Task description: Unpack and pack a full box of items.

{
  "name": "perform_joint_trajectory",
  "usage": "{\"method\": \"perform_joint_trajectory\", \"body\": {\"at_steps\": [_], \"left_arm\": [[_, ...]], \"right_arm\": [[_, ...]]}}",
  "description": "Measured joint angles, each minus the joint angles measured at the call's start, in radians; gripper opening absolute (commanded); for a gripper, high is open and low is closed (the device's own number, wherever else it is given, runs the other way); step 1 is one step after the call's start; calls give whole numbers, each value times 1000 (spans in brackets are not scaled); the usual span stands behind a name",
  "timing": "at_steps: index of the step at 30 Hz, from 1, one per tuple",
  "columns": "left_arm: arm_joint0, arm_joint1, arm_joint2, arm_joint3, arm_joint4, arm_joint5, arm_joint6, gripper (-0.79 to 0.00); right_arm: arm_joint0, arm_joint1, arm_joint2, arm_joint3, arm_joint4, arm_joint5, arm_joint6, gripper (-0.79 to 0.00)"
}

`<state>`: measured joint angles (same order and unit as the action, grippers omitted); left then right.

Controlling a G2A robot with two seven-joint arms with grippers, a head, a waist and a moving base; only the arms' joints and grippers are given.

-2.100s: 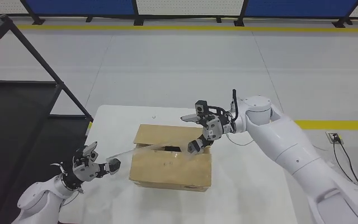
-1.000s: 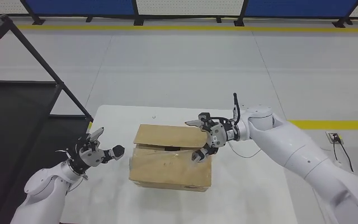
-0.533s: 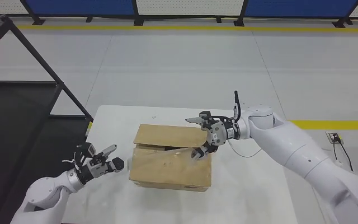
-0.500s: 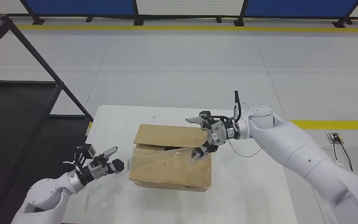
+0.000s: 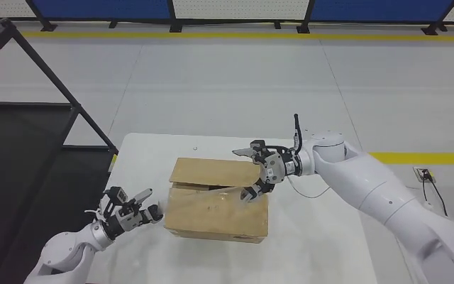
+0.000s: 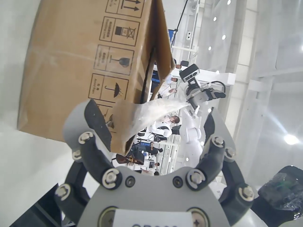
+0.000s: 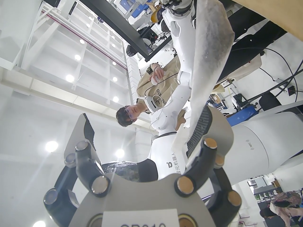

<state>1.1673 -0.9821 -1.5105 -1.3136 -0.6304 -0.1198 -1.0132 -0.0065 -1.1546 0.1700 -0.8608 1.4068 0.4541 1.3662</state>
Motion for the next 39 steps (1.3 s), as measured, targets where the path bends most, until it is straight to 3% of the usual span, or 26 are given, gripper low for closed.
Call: {"method": "perform_joint_trajectory", "body": {"at_steps": [7, 13, 22, 39], "left_arm": [[5, -1, -34, -10, -169, 67, -84, 0], [-16, -9, -45, -9, -295, 122, -46, 0], [-77, -17, -9, -8, -269, 135, 21, 0], [-126, -22, 9, -48, -231, 168, 87, 0]], "right_arm": [[0, 0, 0, -3, 0, 2, -2, 0], [-1, -3, 0, -6, -3, 7, -7, 0], [-10, -5, 0, -8, -6, 20, -20, 0], [-25, 16, 0, 0, 37, 18, -18, 0]]}}
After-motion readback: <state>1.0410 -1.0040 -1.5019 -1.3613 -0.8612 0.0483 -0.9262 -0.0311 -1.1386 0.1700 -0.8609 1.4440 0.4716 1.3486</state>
